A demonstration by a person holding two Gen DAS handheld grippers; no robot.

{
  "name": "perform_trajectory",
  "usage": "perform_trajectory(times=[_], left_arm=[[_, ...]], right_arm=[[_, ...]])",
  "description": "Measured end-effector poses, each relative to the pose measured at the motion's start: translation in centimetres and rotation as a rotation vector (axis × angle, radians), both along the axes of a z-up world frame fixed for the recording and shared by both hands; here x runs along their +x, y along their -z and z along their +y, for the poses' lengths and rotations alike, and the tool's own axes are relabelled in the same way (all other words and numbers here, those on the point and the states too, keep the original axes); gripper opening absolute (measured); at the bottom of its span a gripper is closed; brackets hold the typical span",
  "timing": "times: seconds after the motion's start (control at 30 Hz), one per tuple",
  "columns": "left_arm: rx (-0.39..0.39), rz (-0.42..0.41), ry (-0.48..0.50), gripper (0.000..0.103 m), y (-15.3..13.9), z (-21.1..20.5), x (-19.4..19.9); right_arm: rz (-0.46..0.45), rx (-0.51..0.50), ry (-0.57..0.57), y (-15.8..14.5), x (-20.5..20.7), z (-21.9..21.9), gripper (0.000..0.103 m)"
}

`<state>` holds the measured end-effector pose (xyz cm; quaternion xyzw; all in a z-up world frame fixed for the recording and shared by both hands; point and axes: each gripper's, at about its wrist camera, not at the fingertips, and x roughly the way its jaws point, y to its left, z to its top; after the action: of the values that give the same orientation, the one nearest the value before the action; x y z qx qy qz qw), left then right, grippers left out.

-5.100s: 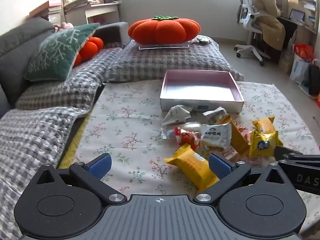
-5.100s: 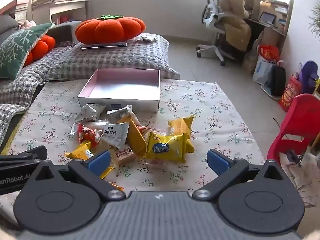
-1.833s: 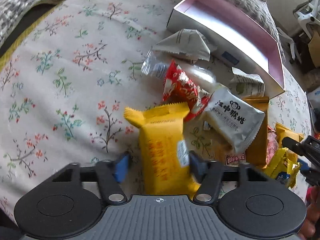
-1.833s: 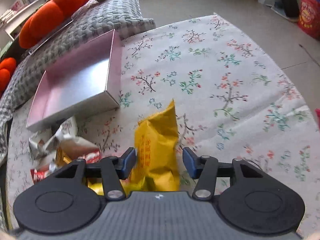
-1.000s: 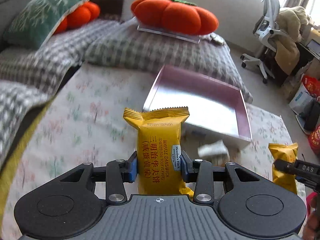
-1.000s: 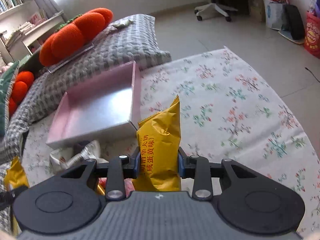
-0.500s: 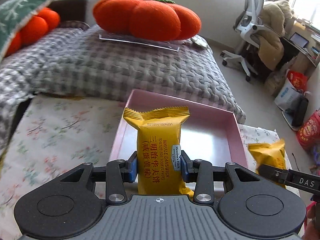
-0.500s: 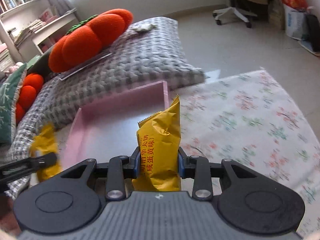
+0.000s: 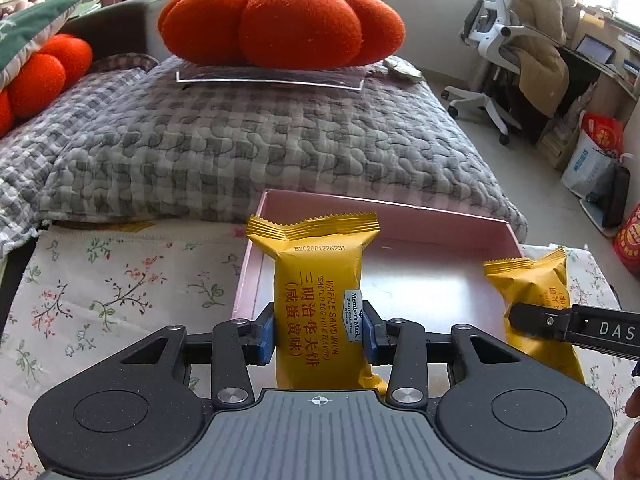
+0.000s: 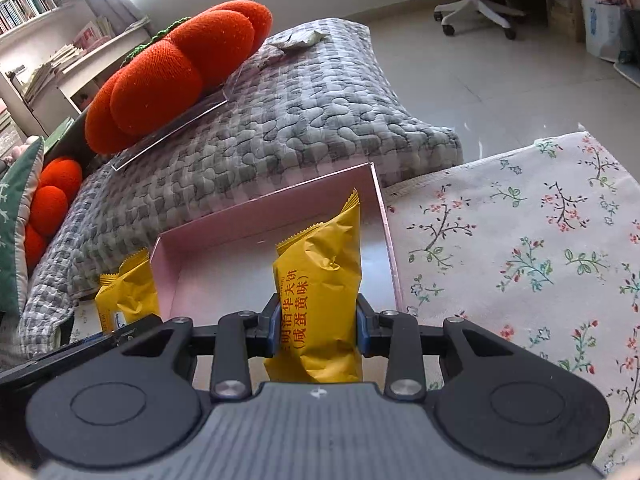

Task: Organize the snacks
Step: 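Carry both yellow packets over the pink box and open both tools, then move both tools back over the remaining snack pile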

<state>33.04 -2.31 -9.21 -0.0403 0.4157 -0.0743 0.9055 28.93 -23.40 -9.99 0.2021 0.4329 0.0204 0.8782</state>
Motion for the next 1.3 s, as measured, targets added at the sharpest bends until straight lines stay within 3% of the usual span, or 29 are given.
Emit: perform_trajectory(times=[0.13, 0.23, 0.3, 0.37, 0.47, 0.63, 0.8, 1.03, 1.3], left_arm=[[0.002, -0.008, -0.011, 0.051, 0.0, 0.4, -0.2], [0.0, -0.021, -0.031, 0.063, -1.0, 0.7, -0.7], [-0.002, -0.037, -0.056, 0.068, -2.1, 1.0, -1.4], [0.028, -0.041, -0.078, 0.074, -3.1, 0.9, -2.3], [0.064, -0.073, -0.082, 0.083, -4.4, 0.9, -4.8], [0.054, -0.087, -0.148, 0.087, -6.1, 1.6, -9.5], [0.062, -0.137, -0.143, 0.097, -7.1, 1.5, -14.2], [-0.061, -0.049, -0.175, 0.099, -7.0, 3.4, -18.8], [-0.044, -0.101, -0.134, 0.103, -7.7, 3.3, -24.9]], right_arm=[[0.01, -0.023, 0.012, 0.4, 0.3, 0.2, 0.036], [0.006, 0.01, 0.029, 0.0, -0.1, -0.3, 0.045], [0.001, 0.034, 0.056, -0.7, -0.6, -1.0, 0.058], [0.003, 0.045, 0.08, -1.5, -1.3, -1.4, 0.06], [-0.004, 0.016, 0.053, -2.6, -2.7, -1.0, 0.069], [-0.03, -0.044, -0.002, -5.0, -6.1, 0.1, 0.082], [-0.083, -0.09, -0.056, -7.2, -10.8, 1.7, 0.102], [-0.108, -0.164, -0.102, -8.5, -17.0, 3.4, 0.102], [-0.171, -0.116, -0.034, -10.0, -23.3, 3.4, 0.103]])
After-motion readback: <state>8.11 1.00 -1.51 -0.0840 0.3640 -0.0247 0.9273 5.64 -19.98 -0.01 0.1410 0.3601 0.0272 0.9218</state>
